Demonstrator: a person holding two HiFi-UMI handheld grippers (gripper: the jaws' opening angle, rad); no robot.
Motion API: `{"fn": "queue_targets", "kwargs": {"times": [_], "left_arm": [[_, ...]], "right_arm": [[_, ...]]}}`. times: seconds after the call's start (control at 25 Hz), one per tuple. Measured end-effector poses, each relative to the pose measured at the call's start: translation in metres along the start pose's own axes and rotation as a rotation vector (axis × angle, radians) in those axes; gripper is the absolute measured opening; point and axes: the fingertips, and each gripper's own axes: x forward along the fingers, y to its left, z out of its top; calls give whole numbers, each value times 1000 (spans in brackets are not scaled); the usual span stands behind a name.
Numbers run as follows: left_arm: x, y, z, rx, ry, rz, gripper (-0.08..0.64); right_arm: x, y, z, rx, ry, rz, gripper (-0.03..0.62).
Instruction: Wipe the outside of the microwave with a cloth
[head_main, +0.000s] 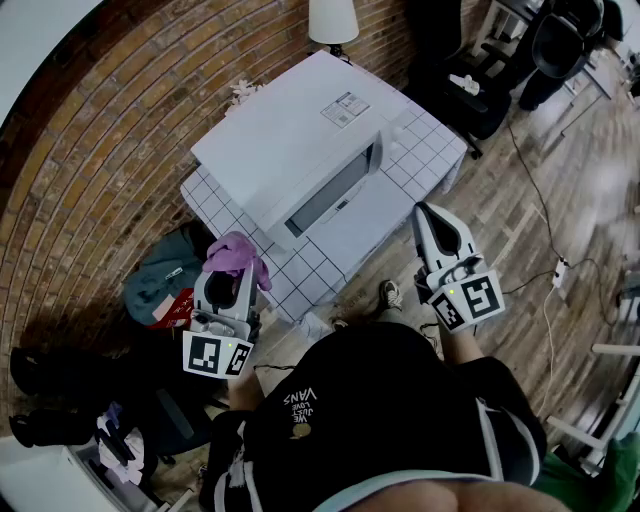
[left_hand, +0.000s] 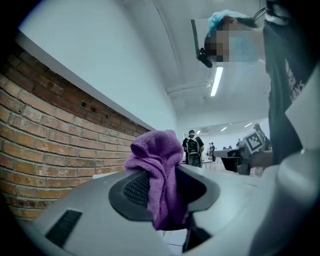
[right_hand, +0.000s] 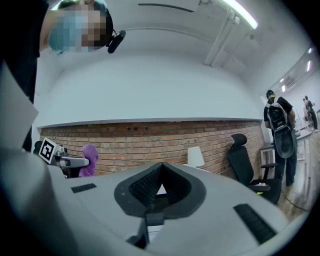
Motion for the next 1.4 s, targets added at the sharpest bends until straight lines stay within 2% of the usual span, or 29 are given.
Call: {"fn": "queue_targets", "kwargs": {"times": [0.56, 0.72, 0.96, 1.2, 1.4], "left_arm": [[-6, 3, -10, -18, 9, -33, 141], [-5, 13, -15, -8, 27, -14, 141], [9, 43, -14, 103, 87, 36, 141], [38, 88, -18, 228, 225, 132, 141], [65, 134, -25, 254, 321, 212, 141]], "right_arm": [[-8, 9, -3, 34, -11, -22, 3], [-5, 11, -8, 42, -1, -6, 3], [19, 0, -15, 62, 9, 42, 3], [63, -20, -20, 94, 24, 129, 3], [98, -48, -20, 106, 40, 176, 3]]}}
